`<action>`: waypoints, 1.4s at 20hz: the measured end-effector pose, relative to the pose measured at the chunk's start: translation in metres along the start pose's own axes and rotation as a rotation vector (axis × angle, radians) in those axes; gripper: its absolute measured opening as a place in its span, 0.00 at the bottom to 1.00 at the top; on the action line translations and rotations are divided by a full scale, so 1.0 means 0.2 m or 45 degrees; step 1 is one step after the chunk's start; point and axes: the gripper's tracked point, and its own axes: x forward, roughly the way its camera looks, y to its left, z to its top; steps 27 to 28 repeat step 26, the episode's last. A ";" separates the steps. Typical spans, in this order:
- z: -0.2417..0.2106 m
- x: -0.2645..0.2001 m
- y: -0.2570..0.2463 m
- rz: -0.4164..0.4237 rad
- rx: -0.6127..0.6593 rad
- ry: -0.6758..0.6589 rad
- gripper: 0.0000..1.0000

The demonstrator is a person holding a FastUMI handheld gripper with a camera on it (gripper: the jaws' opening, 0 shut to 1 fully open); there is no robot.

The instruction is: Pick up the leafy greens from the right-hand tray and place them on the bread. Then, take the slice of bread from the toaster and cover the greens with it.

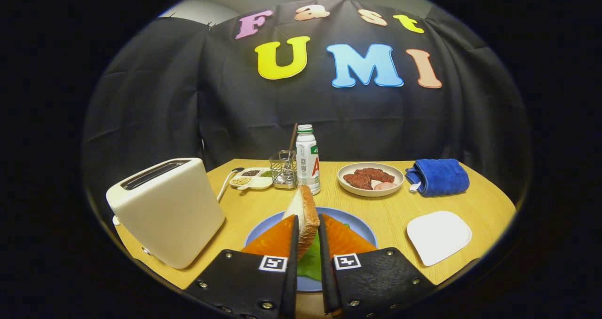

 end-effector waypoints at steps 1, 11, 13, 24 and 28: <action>-0.01 0.00 -0.02 -0.014 -0.001 0.008 0.27; -0.10 0.06 -0.16 -0.012 0.074 0.086 0.32; -0.11 0.07 -0.17 -0.001 0.081 0.098 0.31; 0.06 0.00 -0.36 -0.022 -0.022 -0.074 0.40; 0.15 -0.04 -0.41 -0.016 -0.022 -0.152 0.40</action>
